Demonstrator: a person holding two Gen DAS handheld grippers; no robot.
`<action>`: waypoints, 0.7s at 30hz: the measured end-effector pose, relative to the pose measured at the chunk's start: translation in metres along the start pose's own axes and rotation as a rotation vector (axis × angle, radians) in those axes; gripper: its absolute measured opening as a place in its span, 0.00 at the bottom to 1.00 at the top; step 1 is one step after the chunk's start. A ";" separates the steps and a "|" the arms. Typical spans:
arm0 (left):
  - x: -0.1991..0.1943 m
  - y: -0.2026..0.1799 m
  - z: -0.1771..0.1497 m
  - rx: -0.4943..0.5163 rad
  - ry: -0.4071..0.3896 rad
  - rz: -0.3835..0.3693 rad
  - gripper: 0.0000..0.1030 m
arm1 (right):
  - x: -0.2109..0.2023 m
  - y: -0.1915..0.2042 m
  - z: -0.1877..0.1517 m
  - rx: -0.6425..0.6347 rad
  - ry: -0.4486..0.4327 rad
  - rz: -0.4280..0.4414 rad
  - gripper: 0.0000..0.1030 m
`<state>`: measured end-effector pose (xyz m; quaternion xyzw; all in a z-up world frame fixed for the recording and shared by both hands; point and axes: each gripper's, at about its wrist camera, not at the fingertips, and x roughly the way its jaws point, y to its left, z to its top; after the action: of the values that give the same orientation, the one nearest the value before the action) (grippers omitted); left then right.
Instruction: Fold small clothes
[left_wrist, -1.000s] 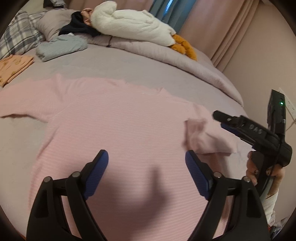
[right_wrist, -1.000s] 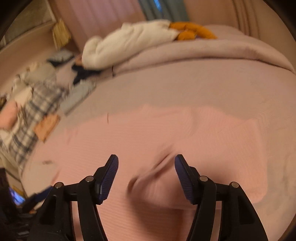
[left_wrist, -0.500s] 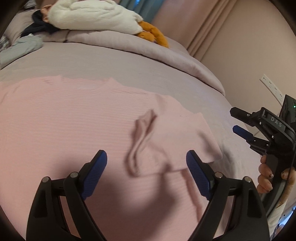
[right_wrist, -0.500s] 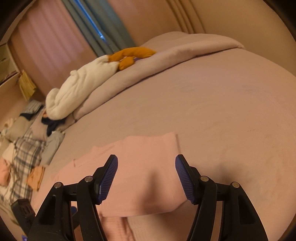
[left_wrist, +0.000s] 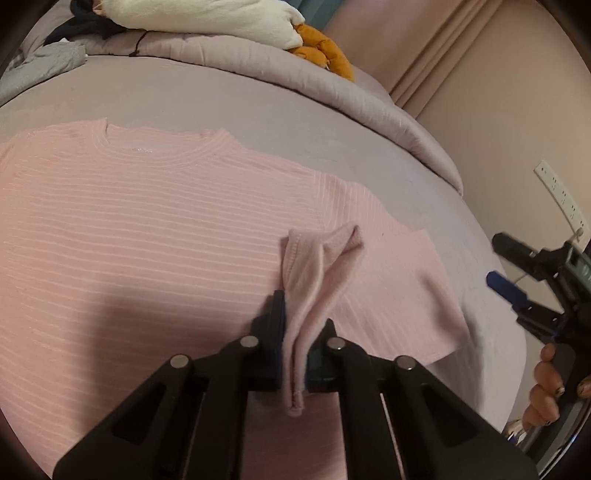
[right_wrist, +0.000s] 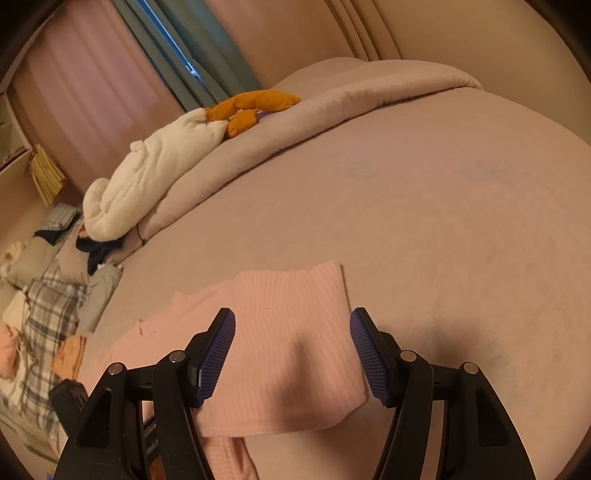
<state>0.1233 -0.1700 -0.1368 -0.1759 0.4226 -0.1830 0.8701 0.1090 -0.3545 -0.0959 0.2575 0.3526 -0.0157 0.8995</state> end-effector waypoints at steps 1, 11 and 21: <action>-0.002 -0.001 0.000 -0.001 -0.009 -0.002 0.05 | 0.001 0.000 0.000 0.000 0.002 0.000 0.63; -0.068 -0.018 0.040 -0.013 -0.170 -0.065 0.05 | 0.006 -0.001 -0.001 -0.004 0.013 0.001 0.63; -0.131 -0.010 0.071 0.004 -0.295 -0.011 0.04 | 0.012 0.006 -0.003 -0.036 0.042 0.012 0.63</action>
<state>0.1027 -0.1072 -0.0034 -0.2014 0.2887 -0.1609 0.9221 0.1166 -0.3463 -0.1029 0.2435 0.3701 0.0014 0.8965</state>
